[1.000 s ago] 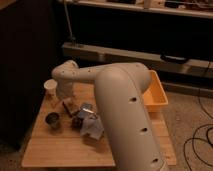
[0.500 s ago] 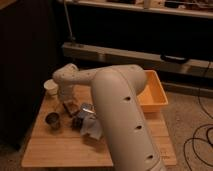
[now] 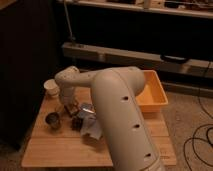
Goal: Place eraser in metal cup
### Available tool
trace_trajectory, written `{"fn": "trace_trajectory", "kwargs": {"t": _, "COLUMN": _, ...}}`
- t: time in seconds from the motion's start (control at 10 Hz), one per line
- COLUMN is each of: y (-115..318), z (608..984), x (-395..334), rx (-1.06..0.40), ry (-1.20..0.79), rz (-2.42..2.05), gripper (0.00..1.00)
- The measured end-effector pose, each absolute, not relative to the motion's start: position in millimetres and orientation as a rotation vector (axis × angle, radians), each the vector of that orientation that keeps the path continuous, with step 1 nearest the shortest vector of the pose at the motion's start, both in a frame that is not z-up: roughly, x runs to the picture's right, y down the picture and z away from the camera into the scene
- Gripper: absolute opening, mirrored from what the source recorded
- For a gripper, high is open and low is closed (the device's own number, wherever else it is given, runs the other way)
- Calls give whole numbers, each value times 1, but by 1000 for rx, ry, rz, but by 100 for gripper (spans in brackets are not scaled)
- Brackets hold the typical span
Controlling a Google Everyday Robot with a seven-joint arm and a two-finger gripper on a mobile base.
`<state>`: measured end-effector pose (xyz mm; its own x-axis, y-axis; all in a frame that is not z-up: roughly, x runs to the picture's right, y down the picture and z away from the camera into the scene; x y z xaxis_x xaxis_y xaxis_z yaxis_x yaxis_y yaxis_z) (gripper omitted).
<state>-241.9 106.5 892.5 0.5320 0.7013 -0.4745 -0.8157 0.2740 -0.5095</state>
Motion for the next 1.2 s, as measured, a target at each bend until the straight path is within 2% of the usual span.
{"fn": "trace_trajectory", "kwargs": {"t": 0.6, "y": 96, "z": 877, "x": -231, "rx": -854, "ry": 158, "rz": 1054, "gripper": 5}}
{"fn": "trace_trajectory", "kwargs": {"t": 0.8, "y": 75, "z": 861, "x": -225, "rx": -853, "ry": 137, "rz": 1081, "gripper": 0}}
{"fn": "trace_trajectory", "kwargs": {"t": 1.2, "y": 22, "z": 813, "x": -212, "rx": -851, "ry": 72, "rz": 1120, "gripper": 0}}
